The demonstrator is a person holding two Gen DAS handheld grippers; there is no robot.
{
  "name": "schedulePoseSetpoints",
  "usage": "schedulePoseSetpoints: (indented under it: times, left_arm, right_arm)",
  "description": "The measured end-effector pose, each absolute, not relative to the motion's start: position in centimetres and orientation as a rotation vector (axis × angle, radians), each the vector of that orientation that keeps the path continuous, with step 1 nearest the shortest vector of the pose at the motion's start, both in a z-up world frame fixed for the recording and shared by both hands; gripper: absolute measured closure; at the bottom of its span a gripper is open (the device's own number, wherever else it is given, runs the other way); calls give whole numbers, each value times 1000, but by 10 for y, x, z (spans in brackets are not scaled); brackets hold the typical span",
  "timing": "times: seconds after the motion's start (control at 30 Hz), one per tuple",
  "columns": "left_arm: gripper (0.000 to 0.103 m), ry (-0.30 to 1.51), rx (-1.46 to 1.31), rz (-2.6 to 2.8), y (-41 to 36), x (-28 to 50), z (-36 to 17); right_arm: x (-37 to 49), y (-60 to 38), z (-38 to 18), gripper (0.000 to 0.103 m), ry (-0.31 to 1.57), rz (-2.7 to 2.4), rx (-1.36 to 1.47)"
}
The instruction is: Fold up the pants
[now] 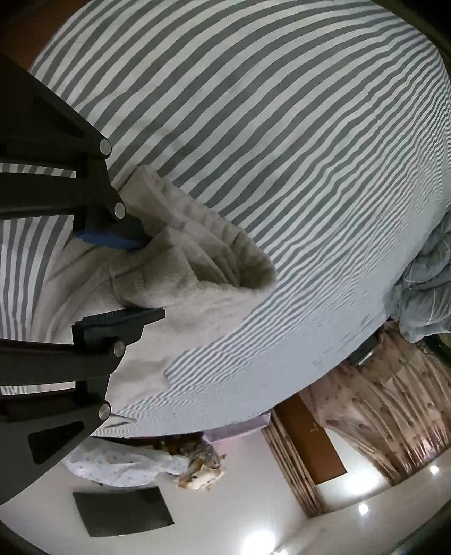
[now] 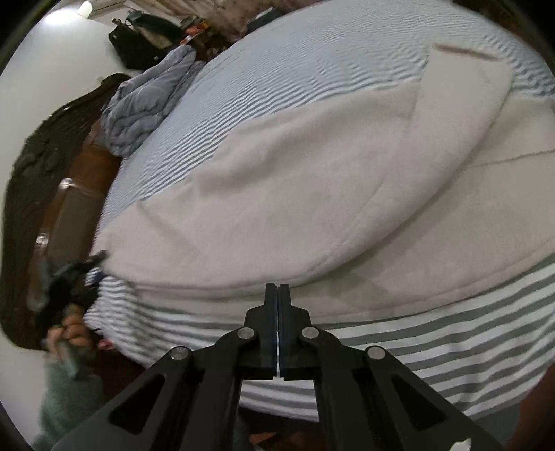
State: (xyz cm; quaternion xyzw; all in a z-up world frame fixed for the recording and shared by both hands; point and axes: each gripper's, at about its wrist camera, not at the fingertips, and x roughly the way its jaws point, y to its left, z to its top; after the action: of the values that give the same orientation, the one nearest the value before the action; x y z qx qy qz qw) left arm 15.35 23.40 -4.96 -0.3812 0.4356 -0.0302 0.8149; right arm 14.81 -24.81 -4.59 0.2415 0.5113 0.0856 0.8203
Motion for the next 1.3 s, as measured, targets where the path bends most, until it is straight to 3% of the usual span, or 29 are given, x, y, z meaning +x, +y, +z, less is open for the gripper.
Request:
schedulePoseSetpoints:
  times: [0.2, 0.27, 0.33, 0.6, 0.63, 0.67, 0.77, 0.97, 1.3]
  left_arm:
    - [71, 980, -816, -26, 238, 147, -78]
    - [71, 978, -828, -30, 239, 145, -82]
    - [71, 979, -815, -28, 237, 144, -83]
    - [71, 985, -777, -29, 231, 147, -80]
    - [71, 986, -777, -30, 232, 147, -79]
    - [71, 986, -775, -30, 231, 147, -80]
    - [71, 988, -774, -38, 233, 147, -79]
    - [71, 987, -777, -50, 240, 148, -81]
    - [70, 1002, -717, -41, 237, 149, -82]
  right_arm:
    - [156, -264, -59, 91, 1121, 97, 600]
    - [157, -270, -58, 68, 1104, 57, 575]
    - [160, -274, -55, 61, 1093, -4, 558]
    - [187, -272, -79, 62, 1164, -126, 561]
    - [188, -272, -83, 68, 1169, -145, 551]
    - [188, -271, -86, 89, 1169, -146, 538]
    - [182, -272, -84, 95, 1154, -116, 553]
    - [156, -275, -57, 96, 1082, -72, 543]
    - [149, -278, -102, 92, 1158, -95, 599]
